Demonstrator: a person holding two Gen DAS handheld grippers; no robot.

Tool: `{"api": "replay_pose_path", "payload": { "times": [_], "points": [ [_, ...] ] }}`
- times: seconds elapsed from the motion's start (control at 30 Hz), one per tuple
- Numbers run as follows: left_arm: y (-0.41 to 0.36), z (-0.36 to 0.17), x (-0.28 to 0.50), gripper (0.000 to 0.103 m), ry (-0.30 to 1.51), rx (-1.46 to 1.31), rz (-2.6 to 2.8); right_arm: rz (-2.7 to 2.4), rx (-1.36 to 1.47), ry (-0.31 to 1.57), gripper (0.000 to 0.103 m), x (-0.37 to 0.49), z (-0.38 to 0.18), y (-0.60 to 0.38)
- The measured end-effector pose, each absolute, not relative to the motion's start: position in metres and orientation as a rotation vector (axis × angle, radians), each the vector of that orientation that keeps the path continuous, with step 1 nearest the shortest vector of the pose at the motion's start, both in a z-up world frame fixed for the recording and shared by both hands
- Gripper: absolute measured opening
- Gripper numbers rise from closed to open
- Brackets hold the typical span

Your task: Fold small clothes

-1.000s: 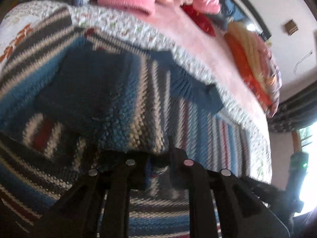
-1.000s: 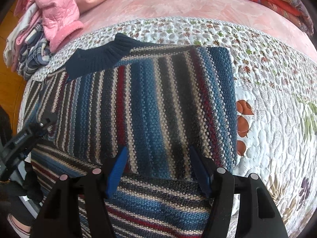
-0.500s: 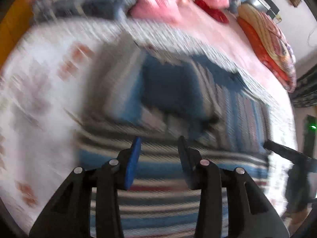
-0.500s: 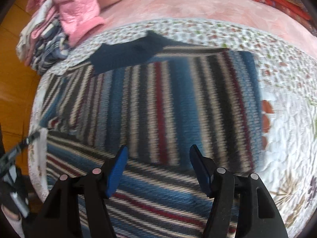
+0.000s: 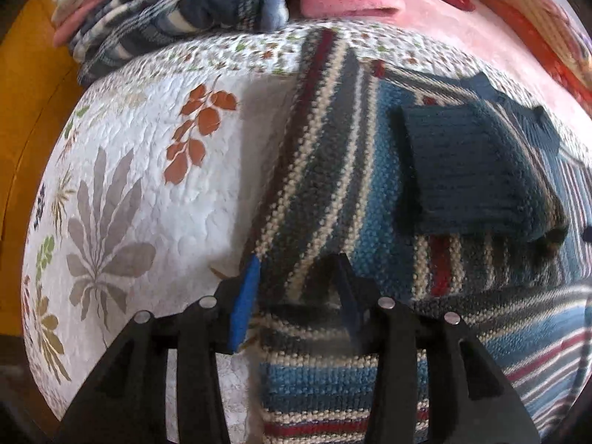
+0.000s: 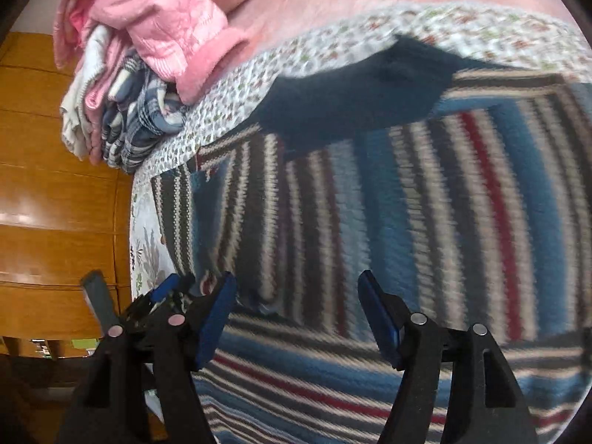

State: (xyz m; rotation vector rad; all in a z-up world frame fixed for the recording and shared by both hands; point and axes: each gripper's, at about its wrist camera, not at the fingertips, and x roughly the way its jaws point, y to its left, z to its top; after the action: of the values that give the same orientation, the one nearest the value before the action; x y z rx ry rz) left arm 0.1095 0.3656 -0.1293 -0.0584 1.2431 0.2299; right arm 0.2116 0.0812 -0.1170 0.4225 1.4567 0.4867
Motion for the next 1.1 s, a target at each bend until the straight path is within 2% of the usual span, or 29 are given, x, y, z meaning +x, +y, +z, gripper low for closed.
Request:
{"api": "replay_pose_path", "payload": {
  "times": [0.2,0.23,0.27,0.3,0.33,0.37,0.47,0.67,0.87,0.97,1.03,1.1],
  "points": [
    [0.401,-0.088,0.109,0.042,1.132,-0.353,0.287,0.467,0.349,1.501,0.072,0.217,-0.135,0.126],
    [0.403,-0.083,0.110,0.042,1.120,-0.368,0.286,0.466,0.344,1.509,0.070,0.218,-0.138,0.131],
    [0.403,-0.079,0.110,0.043,1.112,-0.376,0.282,0.459,0.331,1.518,0.066,0.218,-0.141,0.135],
    [0.403,-0.077,0.109,0.043,1.108,-0.378,0.278,0.457,0.324,1.519,0.055,0.218,-0.143,0.137],
    [0.402,-0.074,0.109,0.043,1.103,-0.379,0.272,0.466,0.326,1.516,0.036,0.218,-0.143,0.139],
    [0.401,-0.074,0.110,0.043,1.102,-0.378,0.269,0.502,0.354,1.510,0.029,0.218,-0.142,0.140],
    [0.397,-0.074,0.110,0.043,1.102,-0.380,0.244,0.513,0.315,1.468,0.024,0.215,-0.125,0.138],
    [0.383,-0.080,0.110,0.043,1.127,-0.330,0.202,0.467,0.268,1.394,0.024,0.217,-0.094,0.108],
    [0.371,-0.103,0.114,0.044,1.213,-0.275,0.175,0.374,0.236,1.446,0.025,0.219,-0.123,0.088],
    [0.373,-0.114,0.114,0.044,1.254,-0.271,0.182,0.346,0.190,1.456,0.030,0.218,-0.131,0.092],
    [0.382,-0.113,0.114,0.044,1.255,-0.296,0.192,0.332,0.132,1.449,0.041,0.217,-0.126,0.098],
    [0.388,-0.107,0.114,0.044,1.234,-0.318,0.204,0.293,0.025,1.411,0.048,0.215,-0.111,0.106]
  ]
}}
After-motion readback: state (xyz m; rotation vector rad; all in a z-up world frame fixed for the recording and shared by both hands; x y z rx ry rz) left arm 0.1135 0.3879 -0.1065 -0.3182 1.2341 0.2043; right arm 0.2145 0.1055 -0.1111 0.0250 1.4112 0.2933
